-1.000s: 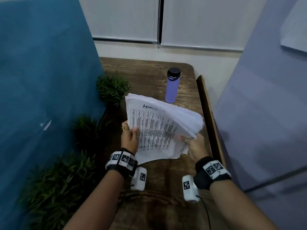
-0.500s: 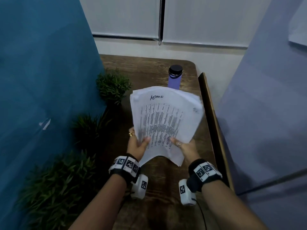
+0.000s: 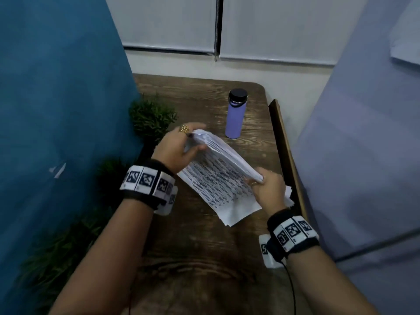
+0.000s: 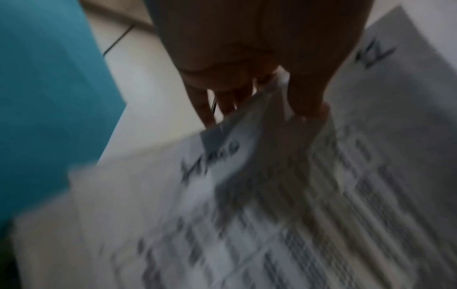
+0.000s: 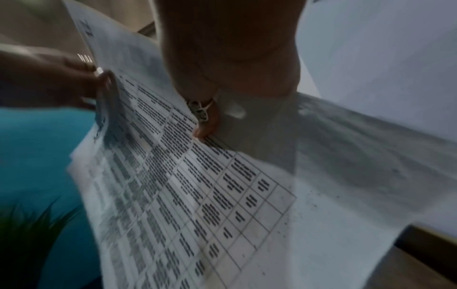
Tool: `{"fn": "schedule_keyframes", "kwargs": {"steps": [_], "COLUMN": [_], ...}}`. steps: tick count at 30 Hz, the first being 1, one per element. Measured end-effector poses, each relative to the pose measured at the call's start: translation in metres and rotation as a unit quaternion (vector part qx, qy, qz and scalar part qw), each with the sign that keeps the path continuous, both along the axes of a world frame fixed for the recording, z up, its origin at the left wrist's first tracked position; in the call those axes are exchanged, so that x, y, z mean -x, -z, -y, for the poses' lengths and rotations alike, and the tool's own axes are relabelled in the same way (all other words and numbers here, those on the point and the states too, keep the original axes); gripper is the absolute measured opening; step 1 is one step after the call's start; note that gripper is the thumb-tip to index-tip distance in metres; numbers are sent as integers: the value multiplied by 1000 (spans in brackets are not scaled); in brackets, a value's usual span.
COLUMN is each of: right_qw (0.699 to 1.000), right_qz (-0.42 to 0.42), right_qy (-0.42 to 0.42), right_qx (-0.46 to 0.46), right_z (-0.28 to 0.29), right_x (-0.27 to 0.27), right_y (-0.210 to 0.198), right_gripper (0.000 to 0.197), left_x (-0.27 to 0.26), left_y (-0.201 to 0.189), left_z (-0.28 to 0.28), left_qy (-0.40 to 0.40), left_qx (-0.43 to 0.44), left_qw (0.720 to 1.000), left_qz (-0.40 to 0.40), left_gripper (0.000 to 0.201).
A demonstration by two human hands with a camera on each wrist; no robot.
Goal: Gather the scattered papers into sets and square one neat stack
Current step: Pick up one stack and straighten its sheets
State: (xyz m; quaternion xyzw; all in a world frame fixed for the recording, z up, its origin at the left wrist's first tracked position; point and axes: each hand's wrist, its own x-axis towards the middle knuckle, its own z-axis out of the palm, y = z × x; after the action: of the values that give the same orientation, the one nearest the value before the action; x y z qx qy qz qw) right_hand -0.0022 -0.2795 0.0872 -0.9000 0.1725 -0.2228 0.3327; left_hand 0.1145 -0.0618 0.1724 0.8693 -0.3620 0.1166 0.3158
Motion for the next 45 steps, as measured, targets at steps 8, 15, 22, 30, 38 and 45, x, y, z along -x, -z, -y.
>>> {"fn": "schedule_keyframes", "kwargs": {"steps": [8,15,22,30,38,45], "right_qw": [991,876,908,885,884,872], "right_qz": [-86,119,107,97,68,33], "right_qy": [39,-25,-35,26,0,38], "right_qx": [-92,-468,-403,-455,-462,-487], "right_z": [53,44,51,33,33,39], "right_x": [22,31,45,45,61,51], "right_y": [2,5,22,32,42,61], "right_gripper": [27,42,51,31,40,38], "left_x": [7,17,34,46,62,60], "left_y": [45,58,101,126,140,131], "left_z": [-12,-23,-41,-9,-8,-3], "left_qy": [-151,-178,-85,-234,-255,-198], "left_qx": [252,377,340,280,308,411], "left_qw": [950,885,902,872,833,806], "left_qz": [-107,-206,-253,-327,-382,-377], "left_gripper": [17,12,31,32,45,51]}}
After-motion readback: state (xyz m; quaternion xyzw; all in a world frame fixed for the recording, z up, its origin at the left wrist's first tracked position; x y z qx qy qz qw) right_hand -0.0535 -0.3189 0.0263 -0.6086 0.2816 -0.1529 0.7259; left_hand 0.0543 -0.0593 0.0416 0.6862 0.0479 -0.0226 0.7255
